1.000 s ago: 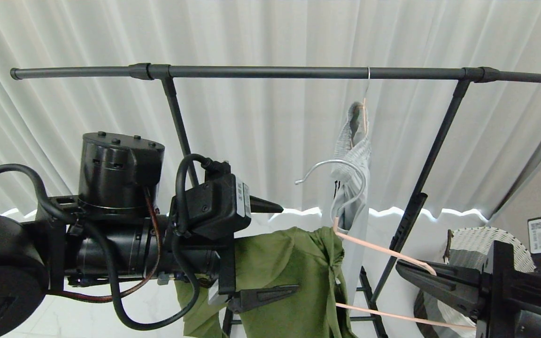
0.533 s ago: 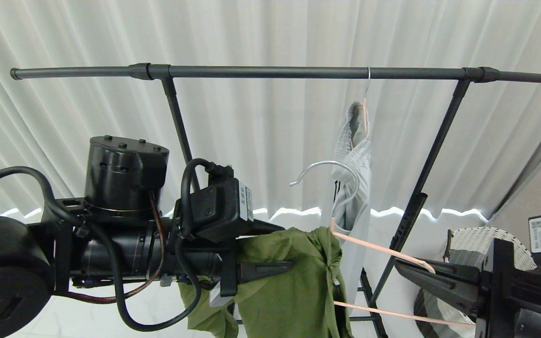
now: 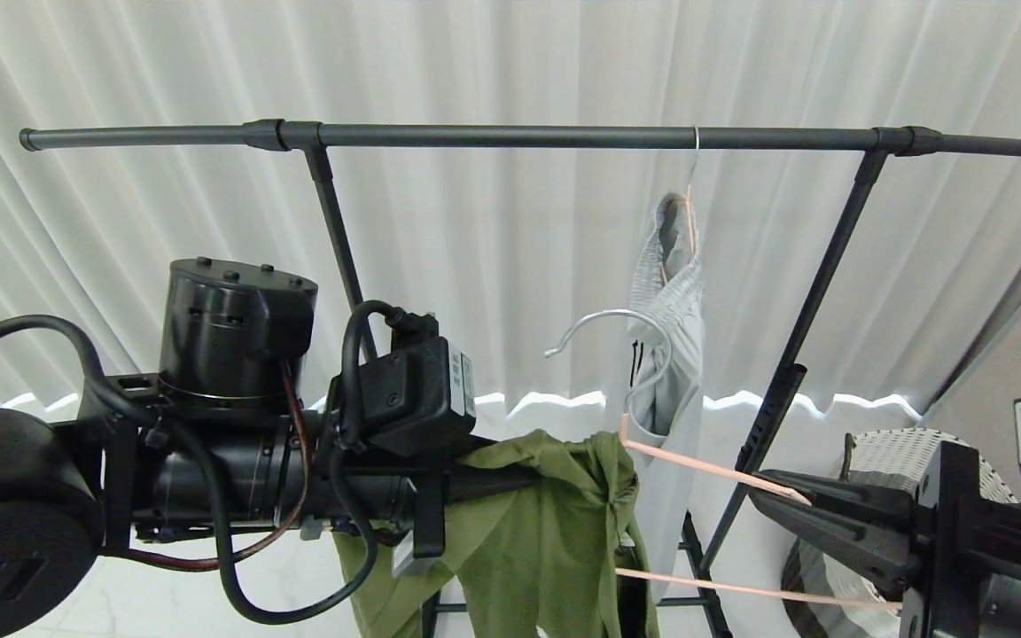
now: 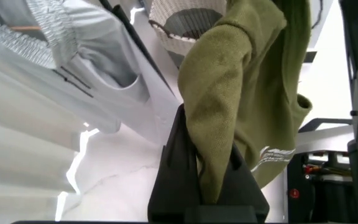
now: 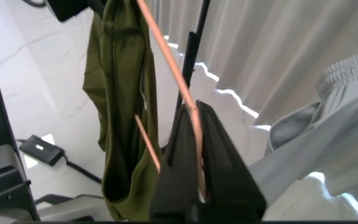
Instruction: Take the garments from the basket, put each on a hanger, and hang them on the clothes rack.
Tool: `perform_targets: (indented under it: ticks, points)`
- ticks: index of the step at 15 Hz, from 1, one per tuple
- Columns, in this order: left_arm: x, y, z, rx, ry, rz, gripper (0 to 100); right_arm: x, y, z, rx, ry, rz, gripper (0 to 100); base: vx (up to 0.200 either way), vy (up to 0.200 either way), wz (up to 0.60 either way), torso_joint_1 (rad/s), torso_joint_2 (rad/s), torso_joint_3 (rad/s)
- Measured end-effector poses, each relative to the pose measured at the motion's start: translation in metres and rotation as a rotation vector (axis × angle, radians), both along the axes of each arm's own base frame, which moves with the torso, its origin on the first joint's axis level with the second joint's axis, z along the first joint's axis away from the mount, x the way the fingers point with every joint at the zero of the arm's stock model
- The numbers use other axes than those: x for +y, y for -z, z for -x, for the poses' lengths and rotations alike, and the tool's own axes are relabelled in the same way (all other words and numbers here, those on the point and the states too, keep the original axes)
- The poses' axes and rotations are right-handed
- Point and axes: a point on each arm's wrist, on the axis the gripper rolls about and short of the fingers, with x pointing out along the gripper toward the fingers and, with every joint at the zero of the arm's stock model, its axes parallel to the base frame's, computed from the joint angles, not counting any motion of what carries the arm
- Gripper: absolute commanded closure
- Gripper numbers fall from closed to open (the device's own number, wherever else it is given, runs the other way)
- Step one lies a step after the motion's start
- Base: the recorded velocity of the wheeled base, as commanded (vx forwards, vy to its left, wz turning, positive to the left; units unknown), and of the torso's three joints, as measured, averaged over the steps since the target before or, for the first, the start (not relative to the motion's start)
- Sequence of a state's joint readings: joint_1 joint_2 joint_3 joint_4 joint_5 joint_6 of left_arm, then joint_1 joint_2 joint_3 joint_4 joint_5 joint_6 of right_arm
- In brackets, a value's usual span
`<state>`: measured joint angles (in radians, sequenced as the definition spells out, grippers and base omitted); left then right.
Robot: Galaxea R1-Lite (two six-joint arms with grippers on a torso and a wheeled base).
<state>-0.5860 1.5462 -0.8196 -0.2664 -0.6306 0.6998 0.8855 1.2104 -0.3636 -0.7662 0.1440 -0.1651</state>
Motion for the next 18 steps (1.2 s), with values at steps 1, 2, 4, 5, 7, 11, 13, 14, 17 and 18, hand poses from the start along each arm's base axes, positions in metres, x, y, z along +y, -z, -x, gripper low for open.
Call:
perform_targets:
  ticks: [1,2,4,5,7,11,13,14,17,18]
  points:
    - [0.001,0.0,-0.001,0.0,-0.006,0.0,100,0.0,0.0,0.0,-0.001,0.0,0.001,0,0.0,0.0,0.0,0.0,0.0,0.0]
    - [0.002,0.0,-0.002,0.0,-0.012,0.001,100,-0.001,0.0,0.0,-0.003,0.002,0.003,0,0.0,0.0,0.0,0.0,0.0,0.0]
    - [0.006,-0.001,-0.004,-0.002,-0.03,0.001,100,-0.002,0.0,-0.001,-0.005,0.011,0.004,0,0.0,0.0,0.0,0.0,0.0,0.0]
    - [0.008,-0.001,-0.005,-0.003,-0.038,0.001,100,-0.003,0.0,-0.002,-0.009,0.022,0.007,0,0.0,0.0,0.0,0.0,0.0,0.0]
    - [0.01,-0.001,-0.007,-0.006,-0.049,0.001,100,-0.006,0.0,-0.006,-0.013,0.052,0.01,0,0.0,0.0,0.0,0.0,0.0,0.0]
    - [0.01,-0.007,-0.009,-0.07,-0.07,0.031,100,-0.015,0.0,-0.014,-0.009,0.121,0.008,0,0.0,0.0,0.0,0.0,0.0,0.0]
    - [0.011,-0.008,-0.012,-0.125,-0.106,0.051,100,-0.017,0.0,-0.017,0.005,0.141,0.0,0,0.0,0.0,0.0,0.0,0.0,0.0]
    - [0.012,-0.005,-0.012,-0.112,-0.142,0.042,100,-0.018,0.001,-0.017,0.011,0.146,-0.004,0,0.0,0.0,0.0,0.0,0.0,0.0]
    - [0.014,-0.003,-0.013,0.042,-0.28,0.088,100,-0.018,0.002,-0.018,0.025,0.15,0.001,0,0.0,0.0,0.0,0.0,0.0,0.0]
    - [0.014,-0.005,-0.012,0.088,-0.338,0.113,100,-0.018,0.006,-0.017,0.051,0.149,0.014,0,0.0,0.0,0.0,0.0,0.0,0.0]
